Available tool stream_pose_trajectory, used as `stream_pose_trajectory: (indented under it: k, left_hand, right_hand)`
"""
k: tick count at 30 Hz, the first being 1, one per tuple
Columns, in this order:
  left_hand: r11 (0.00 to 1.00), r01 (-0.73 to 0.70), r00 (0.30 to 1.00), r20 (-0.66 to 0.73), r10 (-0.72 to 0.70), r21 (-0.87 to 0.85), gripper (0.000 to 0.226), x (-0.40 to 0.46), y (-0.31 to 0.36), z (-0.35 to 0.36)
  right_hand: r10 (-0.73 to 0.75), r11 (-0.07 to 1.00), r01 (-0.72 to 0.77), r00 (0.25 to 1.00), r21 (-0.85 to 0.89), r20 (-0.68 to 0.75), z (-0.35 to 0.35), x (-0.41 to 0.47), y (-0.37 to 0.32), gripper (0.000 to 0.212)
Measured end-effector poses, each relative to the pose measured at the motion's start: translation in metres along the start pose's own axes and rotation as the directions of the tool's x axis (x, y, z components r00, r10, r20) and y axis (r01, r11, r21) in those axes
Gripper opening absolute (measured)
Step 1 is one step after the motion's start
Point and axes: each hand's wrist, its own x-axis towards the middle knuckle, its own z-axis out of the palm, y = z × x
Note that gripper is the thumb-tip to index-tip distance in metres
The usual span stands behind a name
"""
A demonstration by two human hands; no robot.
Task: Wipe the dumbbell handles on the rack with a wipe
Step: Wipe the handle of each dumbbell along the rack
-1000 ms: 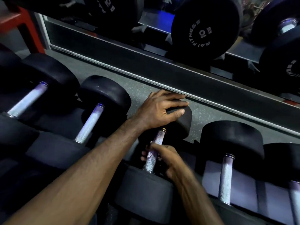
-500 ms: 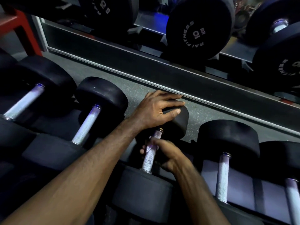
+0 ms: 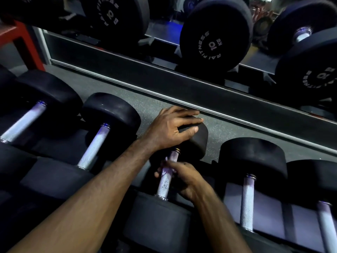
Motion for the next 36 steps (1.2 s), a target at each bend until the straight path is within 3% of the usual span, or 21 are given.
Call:
stream_pose_trajectory:
  k: [3, 7, 9, 13, 15, 18, 20, 24, 26, 31, 36]
  left_hand:
    - [1.0, -0.002, 1.0, 0.004, 0.002, 0.008, 0.043, -0.001, 0.001, 0.001]
    - [1.0, -0.012, 1.0, 0.0, 0.012, 0.019, 0.042, 0.0, 0.0, 0.003]
    - [1.0, -0.015, 1.0, -0.011, 0.015, 0.018, 0.041, 0.0, -0.002, 0.003]
    - [0.999, -0.024, 1.0, -0.016, 0.025, 0.025, 0.04, 0.0, -0.003, 0.003]
    - [1.0, -0.014, 1.0, -0.016, 0.015, 0.025, 0.04, -0.001, -0.001, 0.004]
    - [0.999, -0.025, 1.0, -0.01, 0.025, 0.028, 0.041, 0.0, 0.001, 0.002]
    - [0.999, -0.028, 1.0, -0.009, 0.028, 0.029, 0.041, 0.0, 0.0, 0.001]
    - [0.999, -0.031, 0.999, -0.017, 0.032, 0.031, 0.039, 0.0, -0.001, 0.003]
    - [0.999, -0.033, 0.999, -0.036, 0.034, 0.04, 0.039, 0.001, -0.001, 0.003]
    - [0.999, -0.042, 0.999, -0.03, 0.043, 0.031, 0.039, 0.001, 0.0, 0.003]
    - [0.998, -0.048, 0.997, -0.05, 0.051, 0.051, 0.038, 0.0, -0.001, 0.004]
  right_hand:
    - [0.038, 0.98, -0.017, 0.994, -0.197, 0.102, -0.013, -0.021, 0.019, 0.013]
    - [-0.025, 0.996, 0.033, 0.996, -0.084, 0.09, -0.018, -0.013, 0.003, 0.006]
    - [-0.059, 0.997, 0.062, 0.997, -0.041, 0.059, -0.022, -0.004, -0.004, 0.015]
    - [-0.036, 0.992, 0.044, 0.997, -0.118, 0.075, -0.041, -0.019, 0.026, 0.044]
    - [-0.058, 0.993, 0.063, 0.997, -0.102, 0.054, -0.045, -0.026, 0.036, 0.032]
    - [-0.204, 0.979, 0.202, 0.978, -0.035, -0.047, -0.036, -0.019, 0.022, 0.016]
    - [-0.303, 0.952, 0.305, 0.95, 0.016, -0.078, -0.032, -0.012, 0.018, 0.018]
    - [-0.275, 0.961, 0.267, 0.955, -0.077, -0.115, -0.034, -0.023, 0.038, 0.031]
    - [-0.283, 0.956, 0.27, 0.953, -0.113, -0.111, -0.032, -0.027, 0.039, 0.028]
    - [-0.359, 0.928, 0.372, 0.896, -0.002, -0.261, -0.021, 0.003, 0.007, 0.014]
    - [-0.248, 0.954, 0.228, 0.965, -0.194, -0.086, -0.034, -0.026, 0.033, 0.016]
